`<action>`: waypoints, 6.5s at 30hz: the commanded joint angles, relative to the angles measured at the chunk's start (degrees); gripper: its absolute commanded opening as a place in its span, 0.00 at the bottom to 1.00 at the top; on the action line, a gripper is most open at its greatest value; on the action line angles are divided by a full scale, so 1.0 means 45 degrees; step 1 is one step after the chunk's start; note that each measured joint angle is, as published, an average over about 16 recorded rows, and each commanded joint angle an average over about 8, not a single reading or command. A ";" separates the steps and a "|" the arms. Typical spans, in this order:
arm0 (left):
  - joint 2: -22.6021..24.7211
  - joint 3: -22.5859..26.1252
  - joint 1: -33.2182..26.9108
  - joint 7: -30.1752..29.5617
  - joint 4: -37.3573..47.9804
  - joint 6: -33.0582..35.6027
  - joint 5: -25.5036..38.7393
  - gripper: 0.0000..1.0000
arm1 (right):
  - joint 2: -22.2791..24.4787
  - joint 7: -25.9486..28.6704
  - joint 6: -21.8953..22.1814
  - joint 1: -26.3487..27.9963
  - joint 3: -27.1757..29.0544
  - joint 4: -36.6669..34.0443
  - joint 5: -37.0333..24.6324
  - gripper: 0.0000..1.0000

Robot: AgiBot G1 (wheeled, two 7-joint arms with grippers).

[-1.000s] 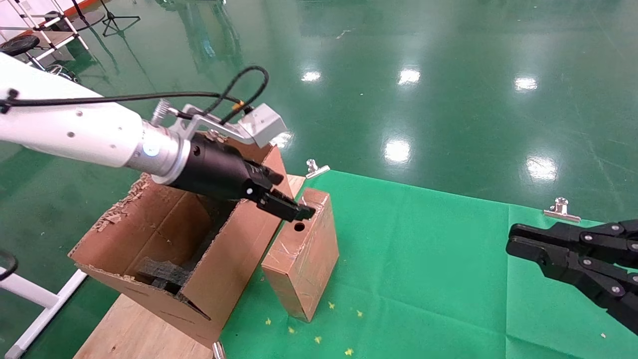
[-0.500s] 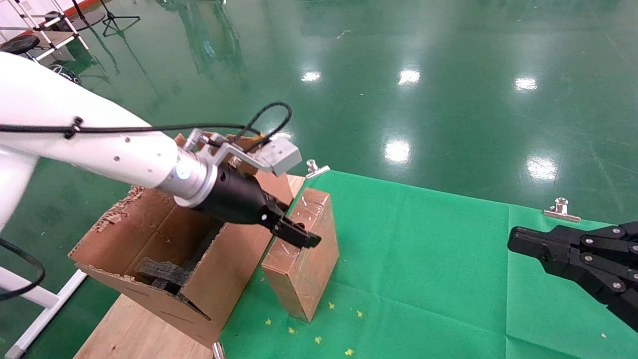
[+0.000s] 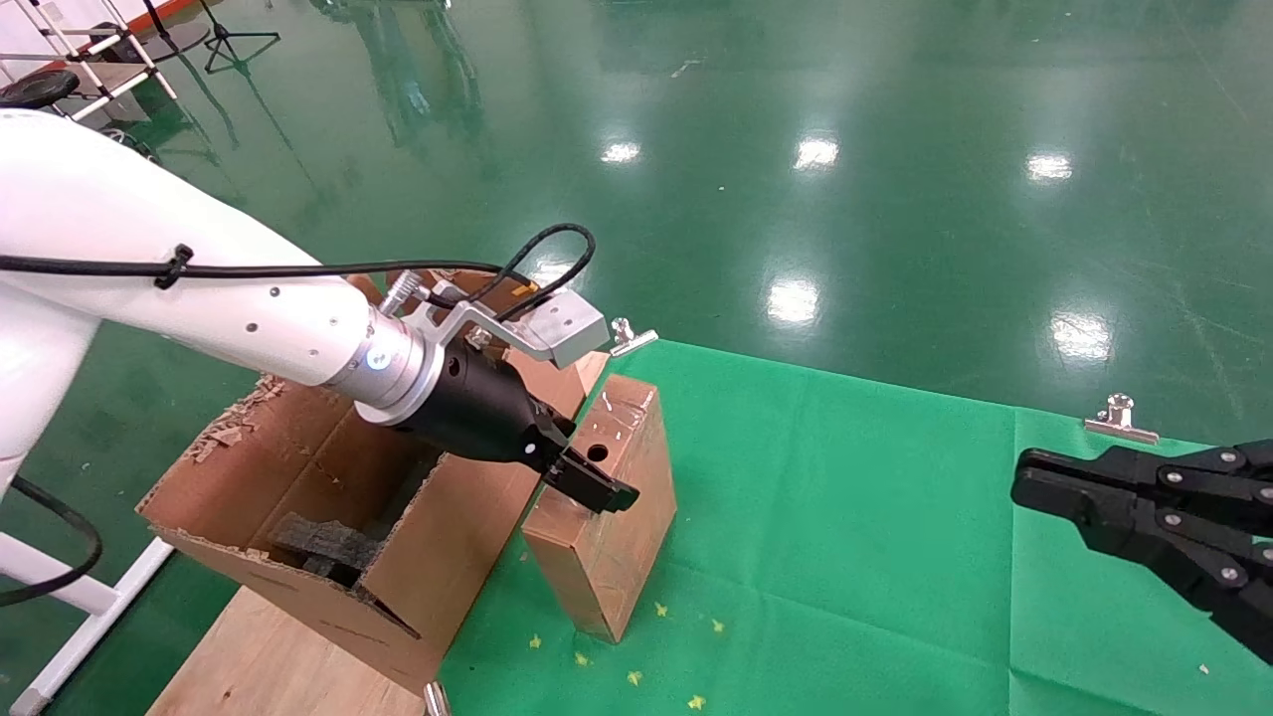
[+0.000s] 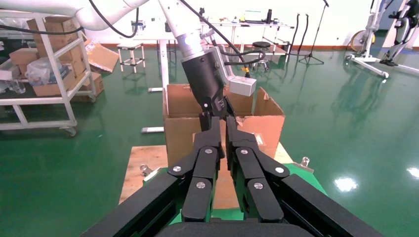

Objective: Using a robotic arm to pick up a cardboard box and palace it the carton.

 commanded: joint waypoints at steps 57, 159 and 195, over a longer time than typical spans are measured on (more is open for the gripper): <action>-0.3176 -0.2171 -0.4820 0.7225 0.4736 -0.0813 0.0398 0.00 | 0.0000 -0.0001 0.0000 0.0001 -0.0001 0.0000 0.0002 1.00; 0.1091 -0.0621 -0.1057 0.9095 1.7152 -0.8733 0.3335 1.00 | 0.0002 -0.0002 0.0005 -0.0002 -0.0003 -0.0003 0.0006 1.00; -0.1119 -0.2771 -0.1345 1.2242 1.2596 -0.3909 -0.1181 1.00 | 0.0006 -0.0003 0.0010 -0.0004 -0.0004 -0.0008 0.0007 1.00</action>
